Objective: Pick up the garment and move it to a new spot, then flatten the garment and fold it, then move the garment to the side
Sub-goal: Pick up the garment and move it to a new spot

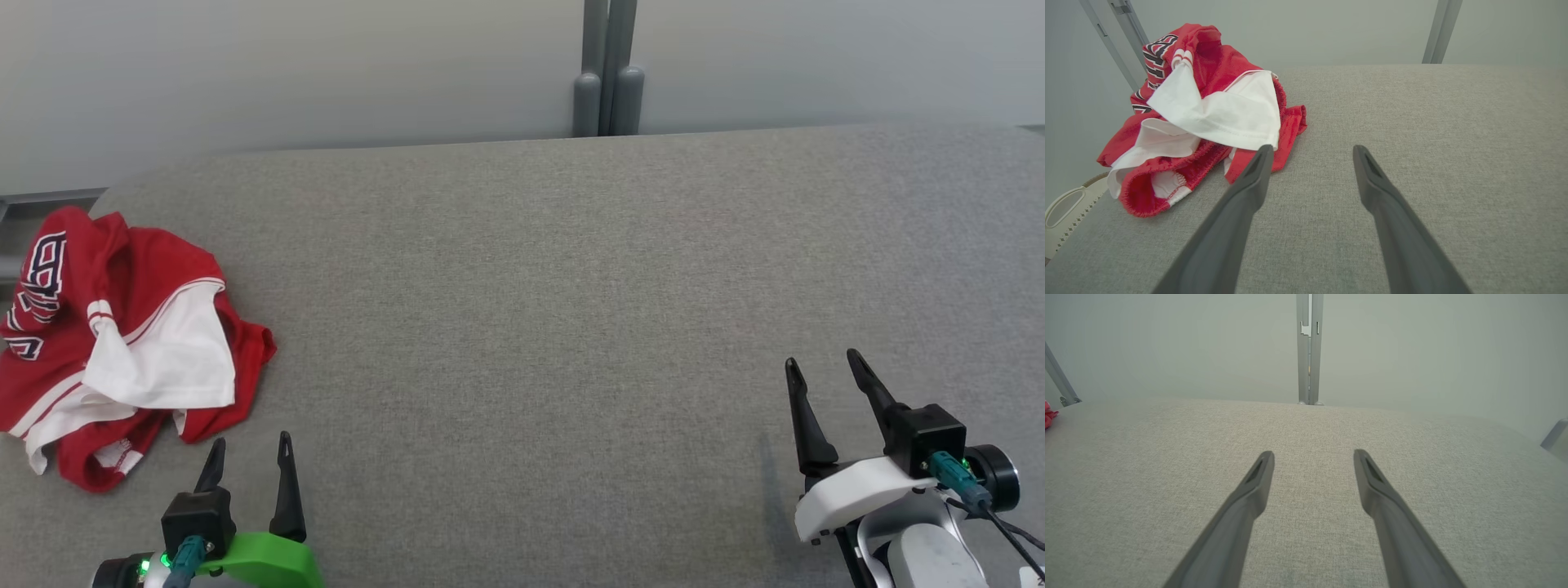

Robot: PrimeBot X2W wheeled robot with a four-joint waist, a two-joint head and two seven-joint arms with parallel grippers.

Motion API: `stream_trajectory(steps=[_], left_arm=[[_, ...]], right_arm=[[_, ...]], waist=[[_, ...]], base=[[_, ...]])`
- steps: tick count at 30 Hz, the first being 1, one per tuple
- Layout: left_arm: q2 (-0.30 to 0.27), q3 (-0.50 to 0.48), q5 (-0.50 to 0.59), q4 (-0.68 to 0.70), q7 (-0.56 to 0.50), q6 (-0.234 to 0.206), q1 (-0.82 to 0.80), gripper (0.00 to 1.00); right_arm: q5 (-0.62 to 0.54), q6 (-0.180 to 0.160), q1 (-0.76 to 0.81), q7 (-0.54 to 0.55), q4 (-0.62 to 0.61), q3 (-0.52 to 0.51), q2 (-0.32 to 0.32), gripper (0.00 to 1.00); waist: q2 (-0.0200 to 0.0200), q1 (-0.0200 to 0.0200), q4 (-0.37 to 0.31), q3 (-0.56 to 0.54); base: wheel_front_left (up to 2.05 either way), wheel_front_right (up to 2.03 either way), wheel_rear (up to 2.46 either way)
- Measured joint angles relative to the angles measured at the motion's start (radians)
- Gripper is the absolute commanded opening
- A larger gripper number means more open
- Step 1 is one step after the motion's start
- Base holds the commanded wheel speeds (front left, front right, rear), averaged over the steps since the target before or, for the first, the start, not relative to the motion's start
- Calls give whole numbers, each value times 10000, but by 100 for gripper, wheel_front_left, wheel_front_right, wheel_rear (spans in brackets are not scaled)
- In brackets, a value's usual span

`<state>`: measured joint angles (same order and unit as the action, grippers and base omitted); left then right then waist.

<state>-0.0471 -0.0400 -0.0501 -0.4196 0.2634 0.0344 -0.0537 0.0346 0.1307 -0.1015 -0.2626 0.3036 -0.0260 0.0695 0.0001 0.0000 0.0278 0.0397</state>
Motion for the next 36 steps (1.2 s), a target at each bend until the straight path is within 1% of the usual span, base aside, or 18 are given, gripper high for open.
stream_trajectory(steps=[6,13,16,20,21,24,26,29,32,35,36], left_arm=[[-2,-54,-123,-81,6,-82,19,100],[-6,-397,-439,-359,6,-109,253,100],[-4,-614,-569,-433,8,-46,413,100],[-19,-894,-871,-445,6,192,712,100],[-19,-894,-871,-445,6,192,712,100],[-12,-1064,-966,-458,6,276,839,100],[-19,-1193,-1377,-447,8,416,843,100],[-17,-1220,-1390,-543,6,550,821,100],[-31,-1214,-1340,-759,6,729,409,100],[-326,-913,-1350,-972,8,890,-463,100],[-698,-533,-1354,-1287,6,930,-1199,100]], right_arm=[[100,0,99,-2,-36,466,46,100],[219,0,40,0,10,1319,27,100],[293,0,-80,0,115,1703,2,100],[516,2,-123,-2,299,2105,-61,100],[516,2,-123,-2,299,2105,-61,100],[546,2,-209,-2,364,2261,-113,100],[564,2,-263,-2,389,2313,-127,100],[617,2,-266,0,479,2251,-144,100],[604,2,-268,0,506,2127,15,100],[596,2,-284,-2,487,1975,188,100],[596,2,-285,-2,487,1827,291,100]], waist=[[0,0,666,6],[0,0,1967,37],[0,0,2620,55],[-1,0,3481,79],[-1,0,3481,79],[0,0,4022,105],[0,0,4299,138],[0,0,4488,246],[0,0,4408,318],[0,0,4181,402],[0,0,3999,517]], base=[[0,0,0],[0,0,0],[0,0,0],[0,0,0],[0,0,0],[0,0,0],[0,0,0],[0,0,0],[0,0,0],[0,0,0],[0,0,0]])
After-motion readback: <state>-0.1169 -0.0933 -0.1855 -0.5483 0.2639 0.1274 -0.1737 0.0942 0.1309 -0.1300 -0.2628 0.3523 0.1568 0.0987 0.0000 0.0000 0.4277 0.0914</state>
